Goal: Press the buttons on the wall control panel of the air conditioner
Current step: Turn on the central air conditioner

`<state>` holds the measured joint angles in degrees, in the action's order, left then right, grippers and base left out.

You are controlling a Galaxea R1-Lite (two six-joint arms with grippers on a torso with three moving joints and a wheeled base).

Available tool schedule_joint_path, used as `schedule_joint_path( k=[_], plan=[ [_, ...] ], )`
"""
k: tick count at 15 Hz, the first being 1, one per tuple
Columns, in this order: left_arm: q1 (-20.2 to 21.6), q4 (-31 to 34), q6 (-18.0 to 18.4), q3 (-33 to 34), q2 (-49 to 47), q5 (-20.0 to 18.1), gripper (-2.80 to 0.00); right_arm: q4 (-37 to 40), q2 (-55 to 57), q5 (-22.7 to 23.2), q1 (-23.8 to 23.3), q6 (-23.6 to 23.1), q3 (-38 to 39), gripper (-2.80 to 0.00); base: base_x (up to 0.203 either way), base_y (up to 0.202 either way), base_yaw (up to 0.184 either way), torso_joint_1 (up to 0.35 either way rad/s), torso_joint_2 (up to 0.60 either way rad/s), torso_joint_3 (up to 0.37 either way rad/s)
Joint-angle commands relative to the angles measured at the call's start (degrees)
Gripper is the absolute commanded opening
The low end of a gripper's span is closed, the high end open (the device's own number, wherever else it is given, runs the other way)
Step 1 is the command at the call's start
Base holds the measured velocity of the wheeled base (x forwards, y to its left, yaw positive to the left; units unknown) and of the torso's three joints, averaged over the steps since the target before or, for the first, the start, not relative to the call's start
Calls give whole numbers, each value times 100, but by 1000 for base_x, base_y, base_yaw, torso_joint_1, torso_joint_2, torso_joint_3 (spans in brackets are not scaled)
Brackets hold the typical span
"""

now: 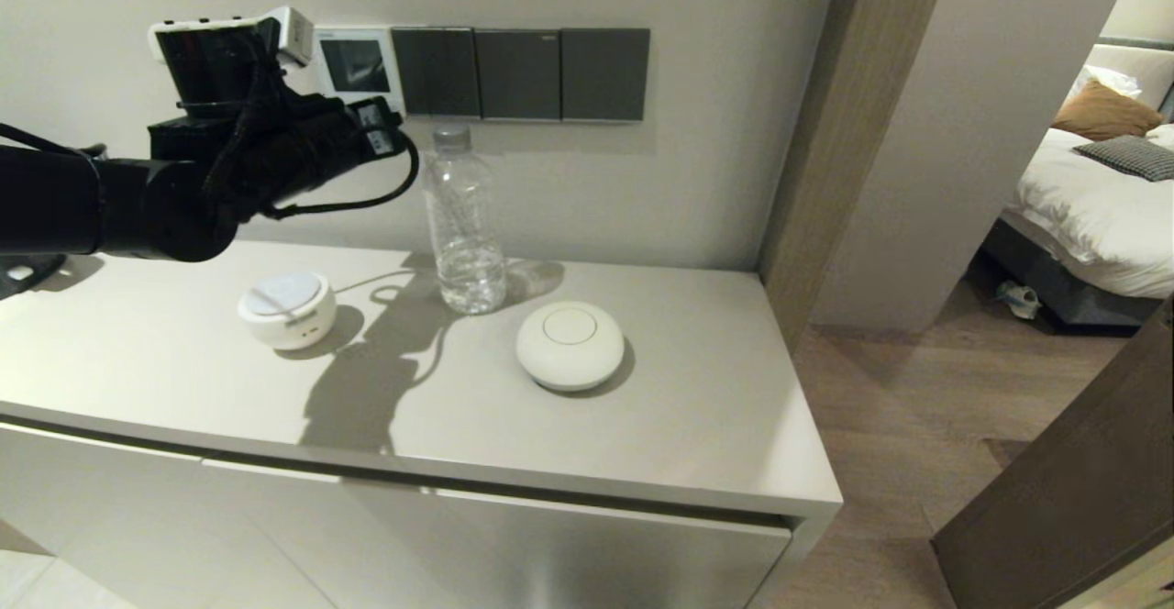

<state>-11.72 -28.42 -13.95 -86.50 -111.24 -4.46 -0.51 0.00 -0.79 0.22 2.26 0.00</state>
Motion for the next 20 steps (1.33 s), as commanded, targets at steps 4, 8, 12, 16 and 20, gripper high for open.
schedule_joint_path(
  k=[4, 8, 12, 16, 20],
  plan=[
    [29, -33, 6, -77, -29, 51, -280, -2, 0, 0, 4, 3, 18, -280, 0, 0, 0, 0, 0, 0],
    [29, -50, 6, -63, -47, 42, -280, -2, 0, 0, 4, 3, 18, -280, 0, 0, 0, 0, 0, 0],
    [21, -75, 6, 105, 216, 42, -280, -2, 0, 0, 4, 3, 18, -280, 0, 0, 0, 0, 0, 0],
    [29, -77, 6, 418, 562, 42, -280, -2, 0, 0, 4, 3, 18, -280, 0, 0, 0, 0, 0, 0],
    [131, -76, 6, 450, 544, 51, -280, -2, 0, 0, 4, 3, 18, -280, 0, 0, 0, 0, 0, 0]
  ],
)
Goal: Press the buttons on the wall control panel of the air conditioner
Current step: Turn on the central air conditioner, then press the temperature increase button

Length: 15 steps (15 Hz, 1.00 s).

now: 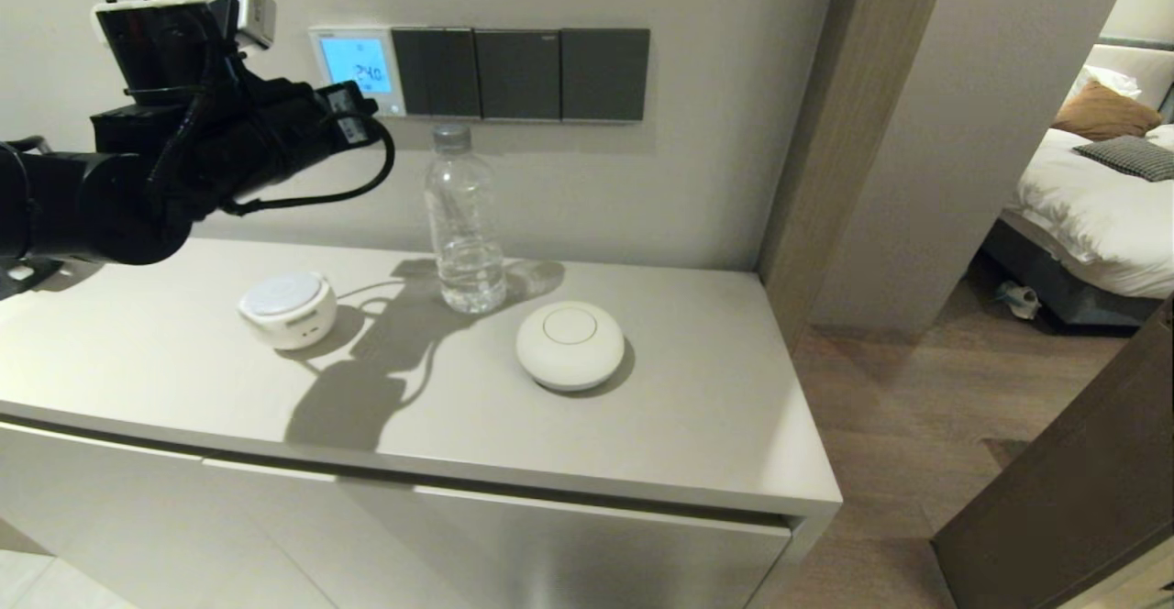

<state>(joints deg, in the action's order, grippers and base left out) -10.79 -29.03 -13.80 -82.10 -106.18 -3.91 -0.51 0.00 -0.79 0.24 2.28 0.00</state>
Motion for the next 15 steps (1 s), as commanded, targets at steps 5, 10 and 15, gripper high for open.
schedule_joint_path(
  k=[5, 10, 15],
  plan=[
    [192, -15, -9, -43, -52, -4, -280, -2, 6, 0, 2, 1, 18, -280, 0, 0, 0, 0, 0, 0],
    [262, -15, -4, -122, -258, -13, -280, -2, 0, 0, 2, 1, 18, -280, 0, 0, 0, 0, 0, 0],
    [353, 32, -9, -239, -280, -22, -280, -2, 0, 0, 2, 1, 18, -280, 0, 0, 0, 0, 0, 0]
  ],
)
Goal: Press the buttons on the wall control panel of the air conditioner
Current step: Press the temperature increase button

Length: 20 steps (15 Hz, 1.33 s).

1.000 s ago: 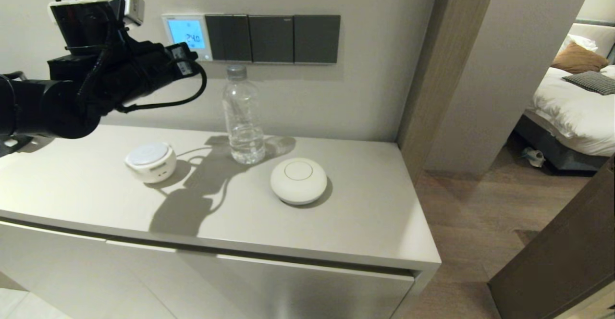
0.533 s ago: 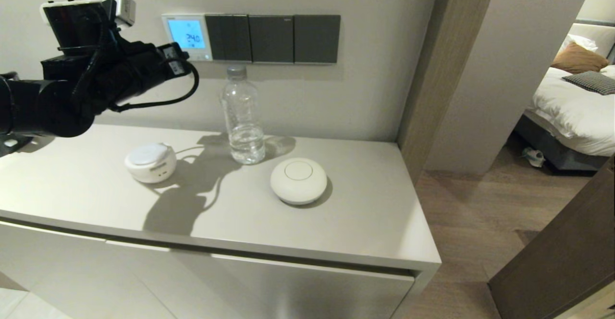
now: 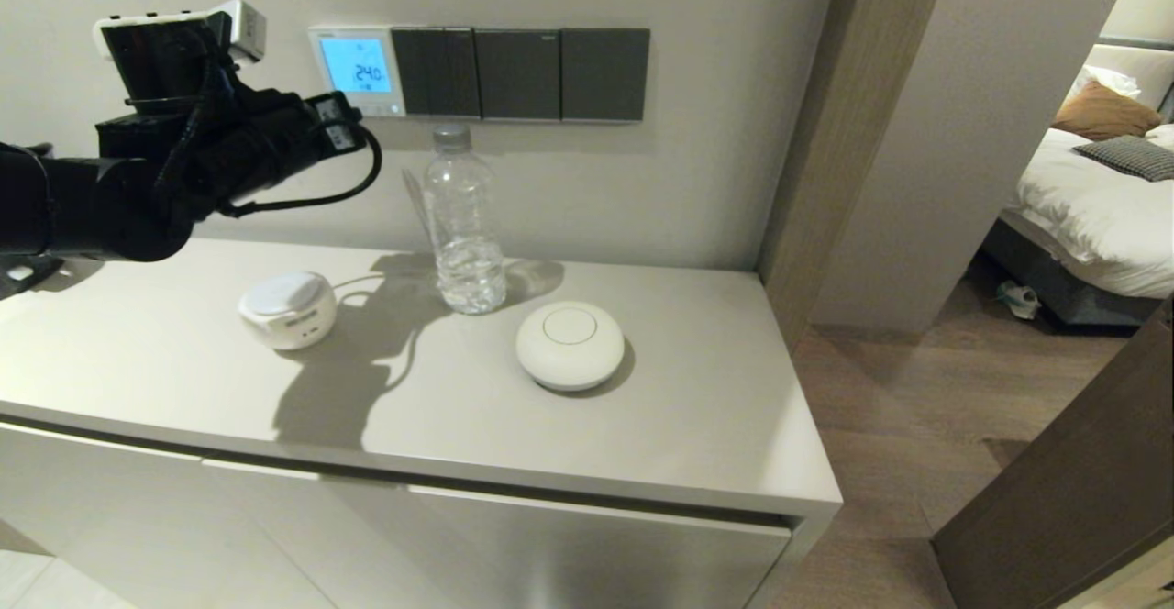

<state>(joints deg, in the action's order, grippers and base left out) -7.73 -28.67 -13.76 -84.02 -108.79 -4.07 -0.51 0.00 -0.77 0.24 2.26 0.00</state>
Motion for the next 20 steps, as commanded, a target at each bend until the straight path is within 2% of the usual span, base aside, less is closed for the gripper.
schedule_joint_path(
  k=[1, 20],
  plan=[
    [61, -5, -13, -62, -28, -6, -280, -2, 0, -2, 2, 2, 18, -280, 0, 0, 0, 0, 0, 0],
    [114, 29, -21, -396, -397, -6, -280, -2, 0, -2, 2, 2, 18, -280, 0, 0, 0, 0, 0, 0]
  ],
)
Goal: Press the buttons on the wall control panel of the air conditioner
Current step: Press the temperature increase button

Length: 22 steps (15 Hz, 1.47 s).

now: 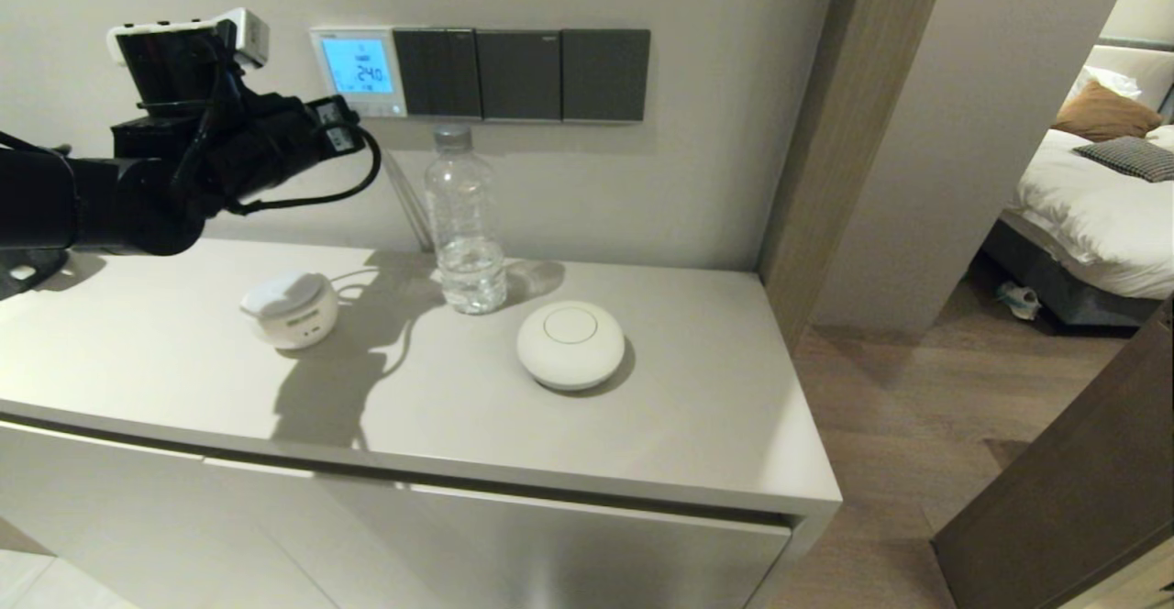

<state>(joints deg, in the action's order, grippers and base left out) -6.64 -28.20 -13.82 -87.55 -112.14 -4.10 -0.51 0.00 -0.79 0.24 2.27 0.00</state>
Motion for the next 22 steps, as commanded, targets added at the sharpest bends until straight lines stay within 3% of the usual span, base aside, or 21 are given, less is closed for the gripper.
schedule_joint_path(
  k=[1, 22],
  plan=[
    [5, -19, -15, -60, -62, -3, -280, -2, 0, 0, 2, 2, 18, -280, 0, 0, 0, 0, 0, 0],
    [5, -112, -24, 501, 489, -3, -280, -2, 0, 0, 2, 2, 18, -280, 0, 0, 0, 0, 0, 0]
  ],
)
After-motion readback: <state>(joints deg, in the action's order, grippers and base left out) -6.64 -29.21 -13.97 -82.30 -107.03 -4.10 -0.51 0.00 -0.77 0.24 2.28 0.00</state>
